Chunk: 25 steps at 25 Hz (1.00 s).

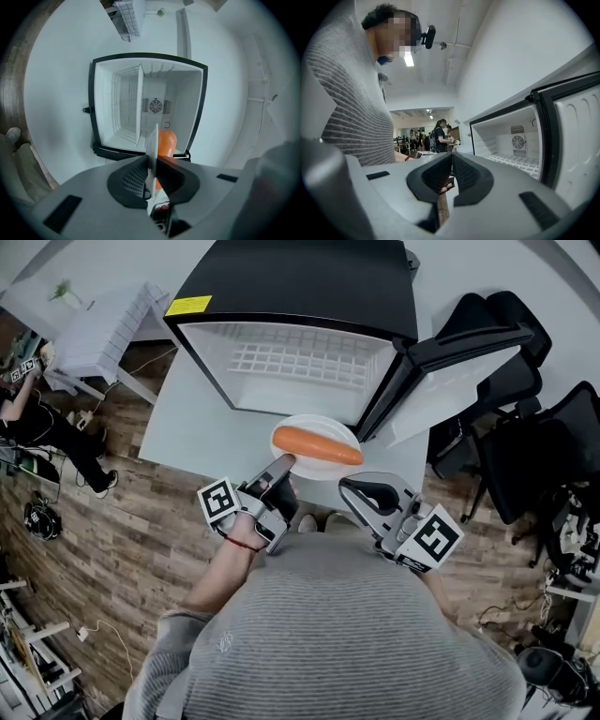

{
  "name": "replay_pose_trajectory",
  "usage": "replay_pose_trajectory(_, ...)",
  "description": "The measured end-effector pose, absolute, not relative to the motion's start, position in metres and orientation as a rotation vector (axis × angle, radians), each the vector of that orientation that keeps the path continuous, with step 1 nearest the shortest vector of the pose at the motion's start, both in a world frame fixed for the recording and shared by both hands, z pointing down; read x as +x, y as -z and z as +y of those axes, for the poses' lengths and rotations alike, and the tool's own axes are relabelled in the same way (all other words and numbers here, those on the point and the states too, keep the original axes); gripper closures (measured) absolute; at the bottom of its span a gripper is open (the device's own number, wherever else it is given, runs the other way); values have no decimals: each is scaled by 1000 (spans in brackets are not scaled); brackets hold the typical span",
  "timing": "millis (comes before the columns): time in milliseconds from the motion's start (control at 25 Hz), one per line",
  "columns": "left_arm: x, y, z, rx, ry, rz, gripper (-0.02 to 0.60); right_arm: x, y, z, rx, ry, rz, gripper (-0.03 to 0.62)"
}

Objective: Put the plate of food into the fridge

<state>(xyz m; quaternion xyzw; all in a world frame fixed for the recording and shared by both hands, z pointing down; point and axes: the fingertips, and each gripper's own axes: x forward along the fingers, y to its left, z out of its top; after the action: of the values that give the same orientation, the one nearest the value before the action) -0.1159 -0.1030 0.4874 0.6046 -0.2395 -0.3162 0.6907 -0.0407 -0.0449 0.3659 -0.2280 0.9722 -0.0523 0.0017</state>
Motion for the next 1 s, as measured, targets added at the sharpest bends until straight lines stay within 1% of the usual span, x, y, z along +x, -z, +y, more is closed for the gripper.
replay_pose_trajectory(680, -95, -484, -126, 1326, 750, -564, 528, -18, -361, -69, -640, 187, 3077, 580)
replay_pose_trajectory(1000, -103, -489, -147, 1314, 761, -613, 528, -16, -363, -82, -608, 203, 3075, 580)
